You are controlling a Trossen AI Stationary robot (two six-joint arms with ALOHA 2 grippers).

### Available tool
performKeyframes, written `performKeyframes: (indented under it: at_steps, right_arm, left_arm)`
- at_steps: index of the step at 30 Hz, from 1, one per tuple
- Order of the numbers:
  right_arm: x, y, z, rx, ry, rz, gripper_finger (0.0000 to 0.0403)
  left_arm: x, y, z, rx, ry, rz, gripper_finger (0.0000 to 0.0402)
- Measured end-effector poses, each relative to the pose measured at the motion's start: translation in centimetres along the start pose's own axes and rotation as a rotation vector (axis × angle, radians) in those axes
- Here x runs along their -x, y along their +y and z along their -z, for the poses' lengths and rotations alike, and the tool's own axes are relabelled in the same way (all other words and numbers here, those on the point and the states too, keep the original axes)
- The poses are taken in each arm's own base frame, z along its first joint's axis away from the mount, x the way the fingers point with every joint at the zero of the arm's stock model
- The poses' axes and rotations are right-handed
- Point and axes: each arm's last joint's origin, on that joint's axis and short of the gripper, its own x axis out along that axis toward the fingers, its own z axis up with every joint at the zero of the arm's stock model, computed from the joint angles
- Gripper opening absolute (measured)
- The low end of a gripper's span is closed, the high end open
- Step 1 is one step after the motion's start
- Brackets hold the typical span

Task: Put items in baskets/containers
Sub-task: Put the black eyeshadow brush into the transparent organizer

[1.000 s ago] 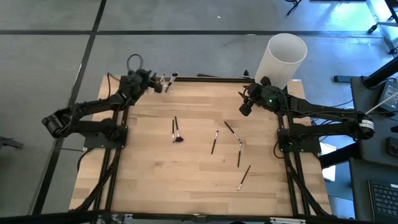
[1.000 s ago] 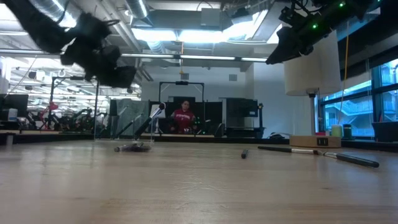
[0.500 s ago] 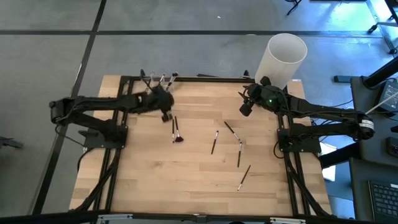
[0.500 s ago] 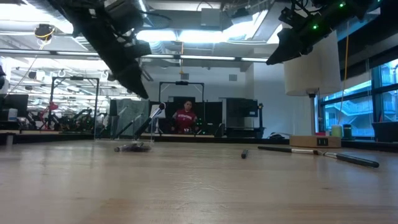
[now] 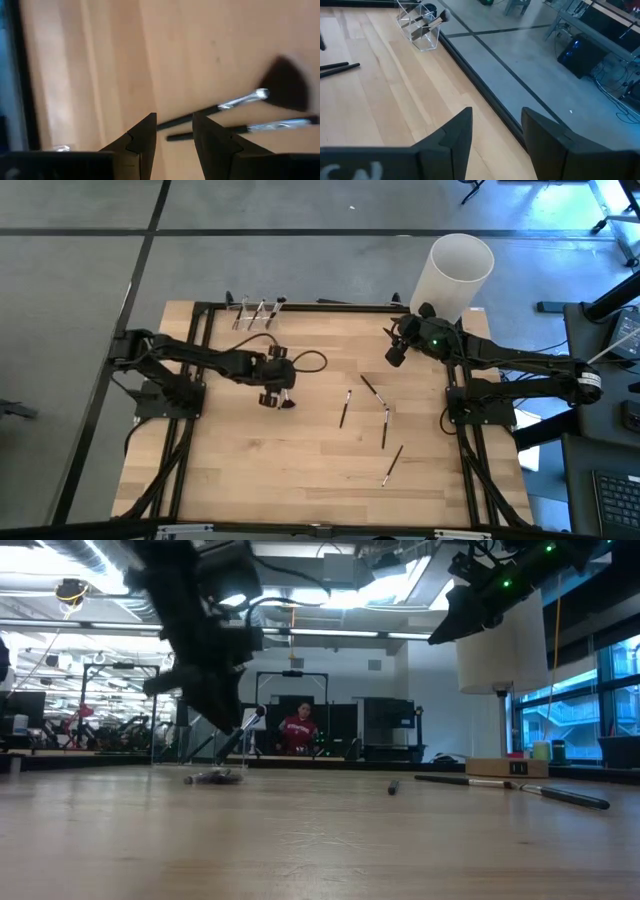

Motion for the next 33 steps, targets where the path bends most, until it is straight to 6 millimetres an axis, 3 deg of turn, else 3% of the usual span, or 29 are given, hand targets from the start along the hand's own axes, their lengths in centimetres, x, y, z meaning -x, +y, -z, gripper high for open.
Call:
performKeyframes:
  at_steps: [3,7,18,33]
  right_arm:
    - [0.0,0.0,0.1,-0.010,0.008,-0.002,0.0168]
    - [0.0,0.1,0.5,-0.041,0.048,-0.007,0.0167]
    - [0.2,0.4,2.1,-0.049,0.204,-0.067,0.0168]
    - [0.4,0.4,3.0,-0.077,0.293,-0.062,0.0168]
  left_arm:
    - [1.0,0.8,-1.8,-0.001,0.019,0.065,0.0118]
    - [1.0,0.9,-2.8,-0.136,0.015,0.157,0.0106]
    - [-2.1,-0.9,-2.5,-0.397,0.106,0.285,0.0093]
    - [-2.4,-1.2,-1.7,-0.585,0.174,0.335,0.0086]
